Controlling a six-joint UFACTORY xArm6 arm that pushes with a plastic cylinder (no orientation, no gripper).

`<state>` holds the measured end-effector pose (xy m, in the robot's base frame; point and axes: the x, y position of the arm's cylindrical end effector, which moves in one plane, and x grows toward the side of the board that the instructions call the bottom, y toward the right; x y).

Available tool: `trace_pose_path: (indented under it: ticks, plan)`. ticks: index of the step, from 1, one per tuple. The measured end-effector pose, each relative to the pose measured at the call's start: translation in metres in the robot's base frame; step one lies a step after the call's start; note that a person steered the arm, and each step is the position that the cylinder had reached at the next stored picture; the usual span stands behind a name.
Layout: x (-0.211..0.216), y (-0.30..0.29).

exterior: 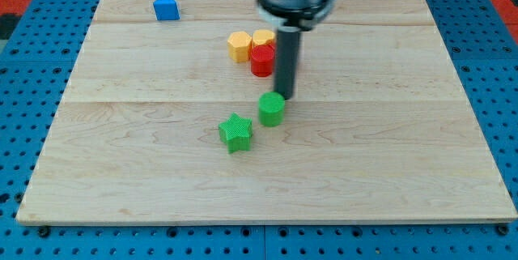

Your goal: Move the blue cube right horizontally towards blue triangle

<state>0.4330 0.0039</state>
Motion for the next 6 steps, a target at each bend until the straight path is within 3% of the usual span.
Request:
trace_pose_path:
  ticks: [2,3,4,6]
  plan:
    - [0.041,-0.006]
    - [0.033,0.050]
    - [0.017,0.157]
    - [-0.085,0.204]
